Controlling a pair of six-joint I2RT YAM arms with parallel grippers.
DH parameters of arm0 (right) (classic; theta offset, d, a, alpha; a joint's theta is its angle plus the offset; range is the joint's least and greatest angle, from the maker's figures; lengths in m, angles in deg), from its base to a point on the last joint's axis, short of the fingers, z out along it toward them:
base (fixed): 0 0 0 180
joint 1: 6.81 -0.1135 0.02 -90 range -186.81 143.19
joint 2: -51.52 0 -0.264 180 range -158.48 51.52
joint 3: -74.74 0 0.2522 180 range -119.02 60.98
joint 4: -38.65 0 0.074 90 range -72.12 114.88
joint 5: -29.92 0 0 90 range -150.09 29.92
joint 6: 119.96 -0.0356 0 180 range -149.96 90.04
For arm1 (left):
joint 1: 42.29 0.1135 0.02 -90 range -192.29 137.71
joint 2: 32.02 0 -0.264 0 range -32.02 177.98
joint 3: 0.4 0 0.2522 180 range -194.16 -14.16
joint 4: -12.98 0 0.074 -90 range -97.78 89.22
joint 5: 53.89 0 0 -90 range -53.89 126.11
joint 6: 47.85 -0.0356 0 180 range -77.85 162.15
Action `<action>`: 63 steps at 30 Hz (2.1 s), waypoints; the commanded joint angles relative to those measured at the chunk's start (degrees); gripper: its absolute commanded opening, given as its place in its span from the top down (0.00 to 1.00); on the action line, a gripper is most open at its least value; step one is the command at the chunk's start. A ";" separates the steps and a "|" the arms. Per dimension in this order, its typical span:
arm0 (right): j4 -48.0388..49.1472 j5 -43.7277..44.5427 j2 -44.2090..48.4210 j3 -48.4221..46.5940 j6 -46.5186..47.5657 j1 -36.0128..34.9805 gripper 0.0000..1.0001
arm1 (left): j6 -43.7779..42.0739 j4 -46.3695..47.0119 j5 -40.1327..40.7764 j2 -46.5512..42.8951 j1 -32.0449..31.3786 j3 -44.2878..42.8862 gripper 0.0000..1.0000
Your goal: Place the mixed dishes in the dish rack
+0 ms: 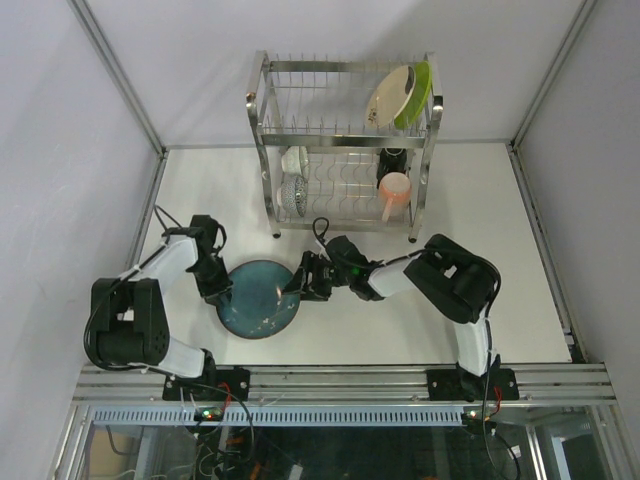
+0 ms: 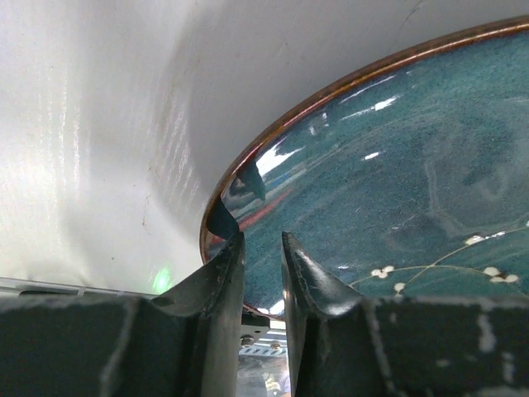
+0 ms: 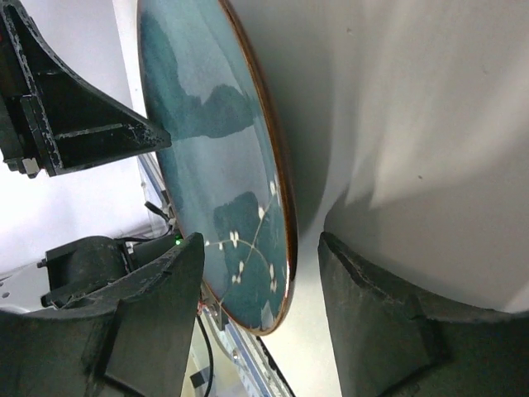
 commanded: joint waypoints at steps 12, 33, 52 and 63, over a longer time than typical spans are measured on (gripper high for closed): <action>0.91 -0.06 -6.32 -6.67 -0.41 -1.93 0.56 | -1.15 1.69 -0.42 1.64 -0.38 -0.78 0.72; -2.60 -3.37 -3.12 -4.80 3.10 -1.19 1.00 | 0.70 -8.34 -0.15 -10.99 -0.43 -23.26 0.67; -5.69 -3.25 25.15 8.00 3.82 6.67 1.00 | 0.10 -1.99 1.77 -13.55 1.63 -21.75 0.59; -16.61 -3.10 40.22 6.67 4.28 10.47 1.00 | -1.91 4.06 -0.25 -10.87 1.77 -22.52 0.56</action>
